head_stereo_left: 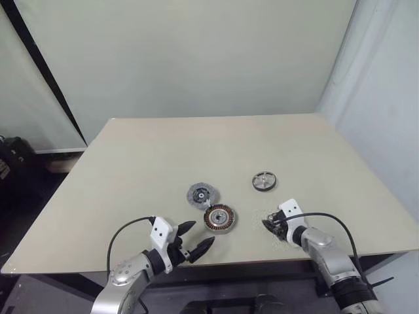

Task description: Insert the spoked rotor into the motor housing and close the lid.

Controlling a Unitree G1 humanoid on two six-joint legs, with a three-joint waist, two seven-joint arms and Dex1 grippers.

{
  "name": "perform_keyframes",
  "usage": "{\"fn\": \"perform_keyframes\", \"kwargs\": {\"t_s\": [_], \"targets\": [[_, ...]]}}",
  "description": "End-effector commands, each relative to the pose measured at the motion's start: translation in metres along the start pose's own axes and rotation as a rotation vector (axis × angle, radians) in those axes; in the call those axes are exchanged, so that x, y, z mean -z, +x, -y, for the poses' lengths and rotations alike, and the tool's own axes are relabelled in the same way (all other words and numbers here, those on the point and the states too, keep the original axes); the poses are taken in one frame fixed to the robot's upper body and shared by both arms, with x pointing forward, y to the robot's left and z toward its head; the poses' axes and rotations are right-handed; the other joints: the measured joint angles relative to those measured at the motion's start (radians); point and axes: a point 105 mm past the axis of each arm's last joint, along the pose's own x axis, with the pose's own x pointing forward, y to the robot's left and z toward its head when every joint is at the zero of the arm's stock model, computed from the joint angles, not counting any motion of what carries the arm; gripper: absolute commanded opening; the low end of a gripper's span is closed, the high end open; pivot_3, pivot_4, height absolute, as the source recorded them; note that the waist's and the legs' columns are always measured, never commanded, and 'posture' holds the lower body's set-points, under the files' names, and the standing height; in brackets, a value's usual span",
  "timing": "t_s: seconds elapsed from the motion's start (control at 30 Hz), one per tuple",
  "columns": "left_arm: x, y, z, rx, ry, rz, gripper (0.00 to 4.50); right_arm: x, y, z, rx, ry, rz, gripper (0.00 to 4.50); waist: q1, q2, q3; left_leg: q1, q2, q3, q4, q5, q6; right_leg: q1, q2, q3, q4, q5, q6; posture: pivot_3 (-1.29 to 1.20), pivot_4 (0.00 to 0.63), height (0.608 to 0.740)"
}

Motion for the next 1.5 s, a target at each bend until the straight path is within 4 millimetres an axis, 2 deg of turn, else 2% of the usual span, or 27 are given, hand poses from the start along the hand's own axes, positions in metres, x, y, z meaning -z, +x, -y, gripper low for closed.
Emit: {"fn": "perform_keyframes", "kwargs": {"t_s": [0.03,0.07,0.2,0.37,0.5,0.77,1.0,1.5], "targets": [[-0.014,0.0,0.002,0.013,0.037,0.041,4.5,-0.005,-0.001,0.0,-0.002,-0.006,0.011,0.99,0.0,0.0,0.0,0.0,0.0,0.0,-0.001,0.0,0.0,0.0,0.0,0.0,0.0,0.0,0.0,0.0,0.0,0.74],[-0.014,0.0,0.002,0.012,0.037,0.04,4.5,-0.005,-0.001,0.0,-0.001,-0.005,0.014,0.71,0.0,0.0,0.0,0.0,0.0,0.0,-0.001,0.0,0.0,0.0,0.0,0.0,0.0,0.0,0.0,0.0,0.0,0.74],[-0.014,-0.001,-0.001,0.006,0.036,0.04,4.5,-0.016,-0.001,-0.002,-0.009,-0.008,0.051,0.69,0.0,0.0,0.0,0.0,0.0,0.0,-0.001,0.0,0.0,0.0,0.0,0.0,0.0,0.0,0.0,0.0,0.0,0.74],[-0.015,-0.003,-0.006,-0.003,0.042,0.037,4.5,-0.045,0.003,-0.013,-0.057,-0.055,0.125,0.69,0.0,0.0,0.0,0.0,0.0,0.0,-0.001,0.0,0.0,-0.001,0.0,0.0,0.0,0.0,0.0,0.0,0.0,0.74],[-0.015,-0.005,-0.012,-0.011,0.052,0.034,4.5,-0.072,0.01,-0.037,-0.163,-0.114,0.165,0.69,0.0,0.0,0.0,0.0,0.0,0.0,-0.001,0.0,0.0,-0.001,0.0,0.0,0.0,0.0,0.0,0.0,0.0,0.74],[-0.012,-0.008,-0.02,-0.019,0.079,0.031,4.5,-0.1,0.029,-0.085,-0.326,-0.172,0.201,0.69,0.0,0.0,0.0,-0.001,0.0,-0.001,-0.002,0.0,0.0,-0.002,0.0,-0.001,0.0,0.0,0.0,0.0,0.0,0.74],[-0.012,-0.015,-0.023,-0.022,0.104,0.049,4.5,-0.1,0.046,-0.111,-0.381,-0.184,0.178,0.69,0.0,0.0,0.0,0.0,0.0,-0.001,-0.002,0.0,0.0,-0.002,0.0,-0.001,0.0,0.0,0.0,0.0,0.0,0.74],[-0.012,-0.022,-0.023,-0.05,0.106,0.052,4.5,-0.082,0.056,-0.115,-0.393,-0.2,0.118,0.69,0.0,0.0,0.0,0.0,0.0,-0.001,-0.002,0.0,0.0,-0.002,0.0,-0.001,0.001,0.0,0.0,0.0,0.0,0.74]]}}
